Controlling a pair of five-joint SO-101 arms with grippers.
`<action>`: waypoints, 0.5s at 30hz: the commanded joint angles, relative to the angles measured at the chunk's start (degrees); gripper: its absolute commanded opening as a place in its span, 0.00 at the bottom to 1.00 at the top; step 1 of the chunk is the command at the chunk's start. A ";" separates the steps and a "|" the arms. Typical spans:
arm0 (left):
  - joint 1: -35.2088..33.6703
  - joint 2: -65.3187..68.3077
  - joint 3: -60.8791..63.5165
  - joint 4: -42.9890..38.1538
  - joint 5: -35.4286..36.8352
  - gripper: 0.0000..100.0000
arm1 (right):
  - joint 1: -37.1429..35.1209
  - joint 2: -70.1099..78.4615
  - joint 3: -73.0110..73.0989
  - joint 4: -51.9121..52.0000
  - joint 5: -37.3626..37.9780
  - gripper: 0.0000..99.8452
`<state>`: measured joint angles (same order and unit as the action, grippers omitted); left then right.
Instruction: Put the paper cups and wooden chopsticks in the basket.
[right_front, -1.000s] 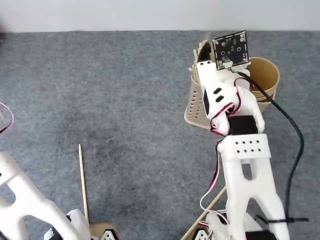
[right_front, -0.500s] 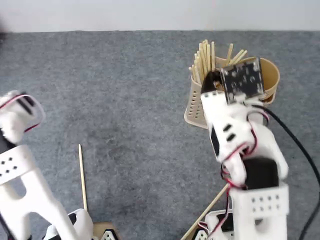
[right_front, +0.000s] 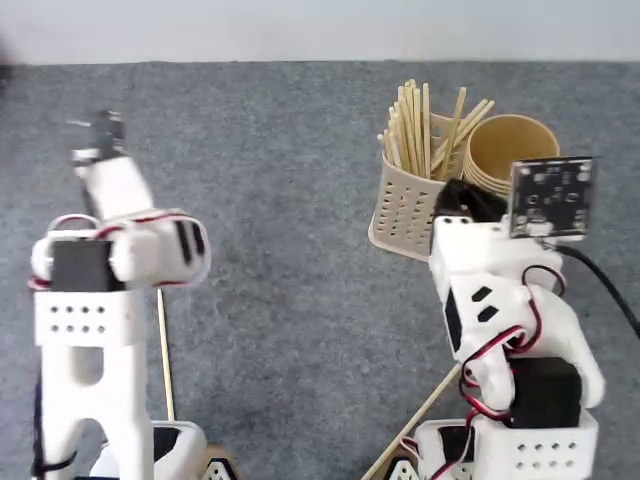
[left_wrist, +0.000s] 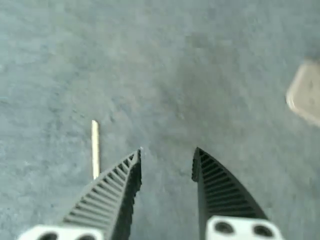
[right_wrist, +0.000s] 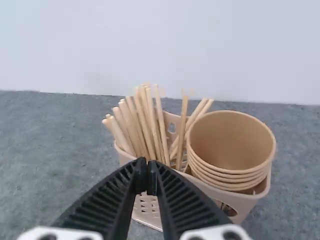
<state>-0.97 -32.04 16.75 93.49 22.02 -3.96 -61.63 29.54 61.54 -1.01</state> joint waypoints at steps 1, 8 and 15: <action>7.47 -1.85 -0.31 3.87 -0.62 0.17 | 1.71 -0.40 0.00 0.13 -1.23 0.01; 24.09 -1.49 6.02 5.89 -2.46 0.17 | 6.81 -0.75 0.18 0.92 -0.70 0.01; 39.30 -1.76 21.41 -5.10 -2.29 0.17 | 7.34 -0.92 0.18 0.92 -0.70 0.01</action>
<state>32.79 -32.04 34.33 93.41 20.09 2.64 -61.63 30.15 62.15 -1.54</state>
